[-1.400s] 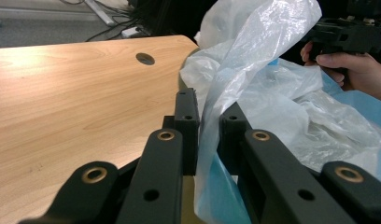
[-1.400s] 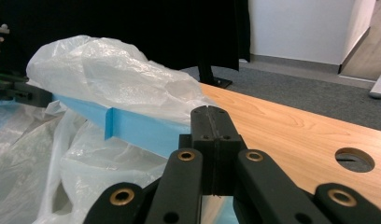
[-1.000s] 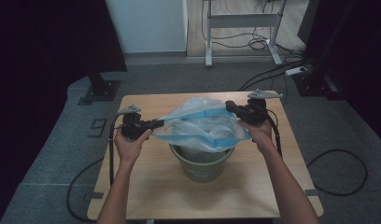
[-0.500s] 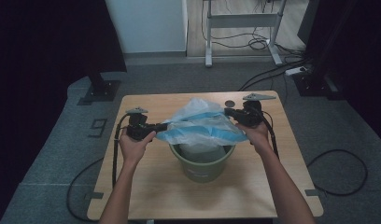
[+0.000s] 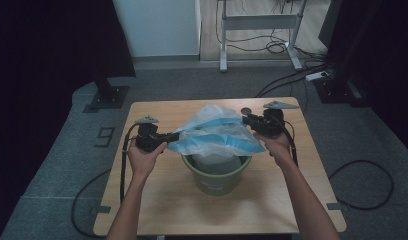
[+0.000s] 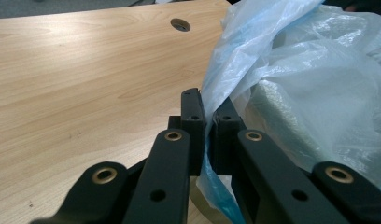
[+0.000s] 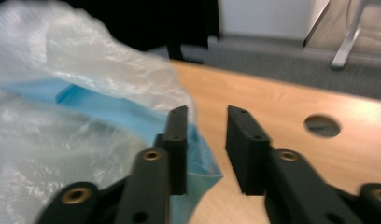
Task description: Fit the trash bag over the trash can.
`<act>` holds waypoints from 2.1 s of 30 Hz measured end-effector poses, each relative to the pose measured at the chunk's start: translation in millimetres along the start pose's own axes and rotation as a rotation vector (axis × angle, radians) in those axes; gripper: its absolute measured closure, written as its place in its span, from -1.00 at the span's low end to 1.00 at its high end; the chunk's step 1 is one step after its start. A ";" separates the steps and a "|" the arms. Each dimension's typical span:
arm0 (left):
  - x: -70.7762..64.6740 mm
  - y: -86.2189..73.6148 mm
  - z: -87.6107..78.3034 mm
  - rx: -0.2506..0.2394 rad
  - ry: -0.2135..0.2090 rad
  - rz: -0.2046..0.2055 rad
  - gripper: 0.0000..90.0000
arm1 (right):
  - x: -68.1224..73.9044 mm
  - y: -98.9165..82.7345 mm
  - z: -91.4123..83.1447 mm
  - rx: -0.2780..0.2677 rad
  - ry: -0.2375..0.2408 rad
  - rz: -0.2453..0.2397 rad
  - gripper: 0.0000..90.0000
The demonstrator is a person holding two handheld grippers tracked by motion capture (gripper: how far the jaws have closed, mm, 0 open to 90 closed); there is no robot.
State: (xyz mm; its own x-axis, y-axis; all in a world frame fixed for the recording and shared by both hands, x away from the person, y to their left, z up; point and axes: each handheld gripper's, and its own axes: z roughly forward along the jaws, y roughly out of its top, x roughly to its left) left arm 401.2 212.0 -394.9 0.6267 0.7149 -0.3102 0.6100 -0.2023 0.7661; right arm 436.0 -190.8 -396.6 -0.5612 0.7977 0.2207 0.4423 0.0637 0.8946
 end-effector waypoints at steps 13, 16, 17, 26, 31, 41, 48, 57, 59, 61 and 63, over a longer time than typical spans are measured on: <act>-0.7 -2.5 -0.8 -0.002 0.001 -0.010 0.92 | 43.1 -0.9 -80.8 -0.054 0.262 -0.099 0.01; -1.7 -2.3 -0.3 0.002 0.003 -0.010 0.92 | 62.0 -4.3 -87.2 -0.034 0.318 -0.131 -0.03; -2.0 -2.3 -0.3 0.003 0.003 -0.011 0.92 | 66.9 -4.9 -87.8 -0.031 0.327 -0.139 -0.04; -3.8 -1.6 -0.7 0.002 0.000 -0.013 0.91 | 88.0 -4.3 -78.6 0.018 0.401 -0.177 -0.09; -4.3 -1.5 -0.6 0.002 -0.002 -0.013 0.91 | 104.1 -6.5 -74.3 0.050 0.461 -0.267 0.39; -4.7 -0.8 -2.7 0.010 -0.004 -0.013 0.91 | 130.4 -39.7 -89.9 0.063 0.593 -0.329 0.98; -5.5 -0.4 -3.6 0.014 -0.003 -0.013 0.90 | 138.0 -65.9 -93.2 0.069 0.635 -0.314 0.98; -4.4 -0.8 -4.1 0.023 -0.009 -0.020 0.90 | 139.8 -99.7 -80.2 0.139 0.621 -0.329 0.98; -4.6 -0.7 -3.9 0.025 -0.010 -0.019 0.90 | 135.4 -105.8 -76.9 0.152 0.606 -0.322 0.98; -4.5 -0.7 -3.5 0.027 -0.013 -0.018 0.90 | 129.3 -111.1 -73.9 0.160 0.586 -0.318 0.98; -4.3 -0.7 -3.4 0.026 -0.018 -0.020 0.89 | 122.1 -115.5 -70.7 0.167 0.550 -0.319 0.98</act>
State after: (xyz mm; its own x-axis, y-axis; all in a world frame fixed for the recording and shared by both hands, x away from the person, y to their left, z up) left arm 396.4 211.3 -392.2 0.6227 0.7069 -0.3355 0.6348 -0.2056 0.7448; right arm 266.9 -143.2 -445.5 -0.9389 0.3044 0.1605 0.2726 0.3736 0.8866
